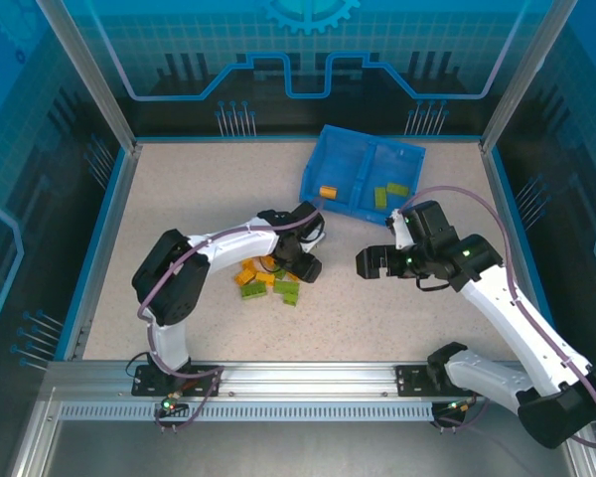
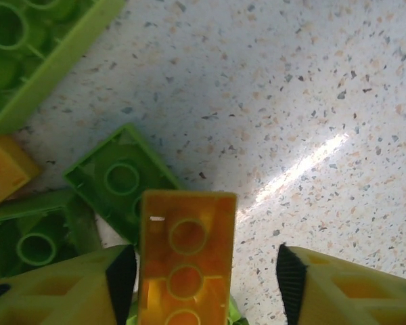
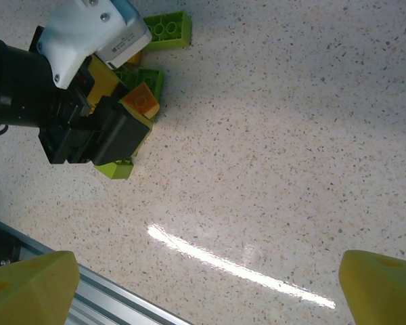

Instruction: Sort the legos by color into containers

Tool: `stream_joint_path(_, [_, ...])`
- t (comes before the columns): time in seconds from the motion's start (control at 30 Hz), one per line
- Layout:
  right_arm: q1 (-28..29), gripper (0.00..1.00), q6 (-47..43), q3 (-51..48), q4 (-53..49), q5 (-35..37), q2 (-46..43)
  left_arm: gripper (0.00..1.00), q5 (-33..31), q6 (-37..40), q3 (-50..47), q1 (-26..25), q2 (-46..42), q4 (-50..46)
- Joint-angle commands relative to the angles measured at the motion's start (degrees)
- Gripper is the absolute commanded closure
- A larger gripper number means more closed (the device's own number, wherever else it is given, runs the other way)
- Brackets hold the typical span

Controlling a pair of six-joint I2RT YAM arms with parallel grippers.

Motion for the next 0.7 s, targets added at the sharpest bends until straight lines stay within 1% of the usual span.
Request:
stream_joint_path(0.0, [0.6, 0.00, 0.9, -0.9, -0.8, 0.3, -0.7, 0.45, -1.7, 1.0, 0.9, -0.9, 1.5, -1.1])
stream_joint_path(0.2, [0.5, 0.00, 1.1, -0.5, -0.9, 0.5, -0.8, 0.57, -5.2, 1.2, -0.2, -1.7, 2.3, -0.1])
stream_joint_path(0.27, [0.6, 0.00, 1.1, -0.4, -0.9, 0.1, -0.8, 0.65, -5.6, 0.7, -0.3, -1.7, 1.9, 0.3])
stream_joint_path(0.37, [0.6, 0.00, 1.1, -0.9, -0.3, -1.8, -1.2, 0.71, -5.0, -0.7, -1.3, -1.8, -0.7, 1.9])
stream_joint_path(0.5, [0.6, 0.00, 2.6, -1.5, 2.8, -7.3, -2.3, 0.74, -3.6, -2.8, -1.2, -1.8, -6.4, 3.7])
stream_joint_path(0.6, [0.6, 0.00, 4.8, -1.3, 4.7, -7.8, -3.7, 0.74, -4.2, -3.9, 0.9, -1.5, -10.7, 4.2])
stream_joint_path(0.67, [0.6, 0.00, 6.1, -1.0, 5.3, -6.5, -4.8, 0.74, -6.5, -4.6, 4.3, -0.8, -11.0, 3.8])
